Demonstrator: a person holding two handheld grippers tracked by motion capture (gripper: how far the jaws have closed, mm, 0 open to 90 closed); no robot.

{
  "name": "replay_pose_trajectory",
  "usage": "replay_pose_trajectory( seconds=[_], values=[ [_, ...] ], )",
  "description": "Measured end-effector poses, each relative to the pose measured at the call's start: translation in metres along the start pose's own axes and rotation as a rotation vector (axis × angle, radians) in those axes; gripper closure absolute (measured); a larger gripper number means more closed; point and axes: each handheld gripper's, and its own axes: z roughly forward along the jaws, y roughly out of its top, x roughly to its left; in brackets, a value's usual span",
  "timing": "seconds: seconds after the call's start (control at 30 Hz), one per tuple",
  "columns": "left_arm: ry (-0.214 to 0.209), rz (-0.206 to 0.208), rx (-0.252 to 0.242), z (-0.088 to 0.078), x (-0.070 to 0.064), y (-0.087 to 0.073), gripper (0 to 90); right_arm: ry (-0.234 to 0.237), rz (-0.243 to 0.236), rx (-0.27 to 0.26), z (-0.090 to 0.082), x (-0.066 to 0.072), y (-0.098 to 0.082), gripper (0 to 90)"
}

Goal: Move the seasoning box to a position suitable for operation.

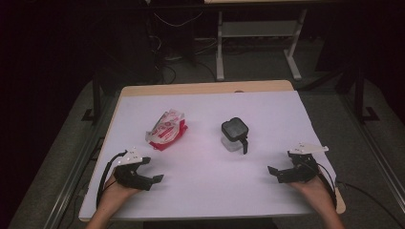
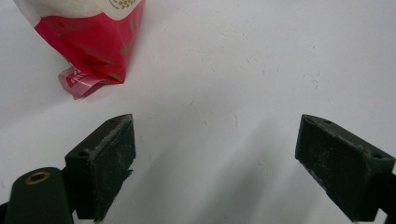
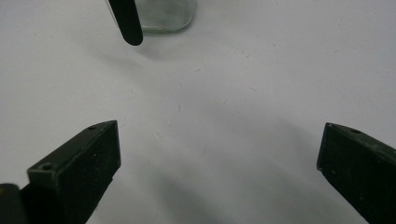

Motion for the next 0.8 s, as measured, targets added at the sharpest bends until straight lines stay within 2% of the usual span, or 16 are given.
replay_pose_trajectory(
  seconds=[0.07, 0.33, 0.4, 0.43, 0.7, 0.8],
  values=[
    [0.0, 0.007, 0.009, 0.0, 0.0, 0.0, 11.8, 0.004, 0.008, 0.0, 0.0, 0.0, 0.0, 0.0],
    [0.007, -0.011, -0.011, -0.001, 0.0, 0.001, 11.8, 0.02, 0.023, 0.002, 0.0, -0.002, 0.002, 0.0],
    [0.007, -0.001, -0.008, -0.001, -0.001, 0.001, 11.8, 0.023, 0.026, 0.004, -0.001, -0.001, 0.003, 0.0],
    [0.008, -0.003, -0.008, -0.001, -0.002, 0.0, 11.8, 0.019, 0.01, 0.009, 0.0, 0.0, 0.006, 0.0],
    [-0.002, 0.018, -0.012, -0.001, -0.004, 0.001, 11.9, 0.02, 0.017, 0.019, 0.002, 0.005, 0.019, 0.0],
    [0.001, 0.019, -0.016, -0.001, -0.003, 0.001, 11.9, 0.018, -0.005, 0.021, 0.003, 0.007, 0.025, 0.0]
  ],
)
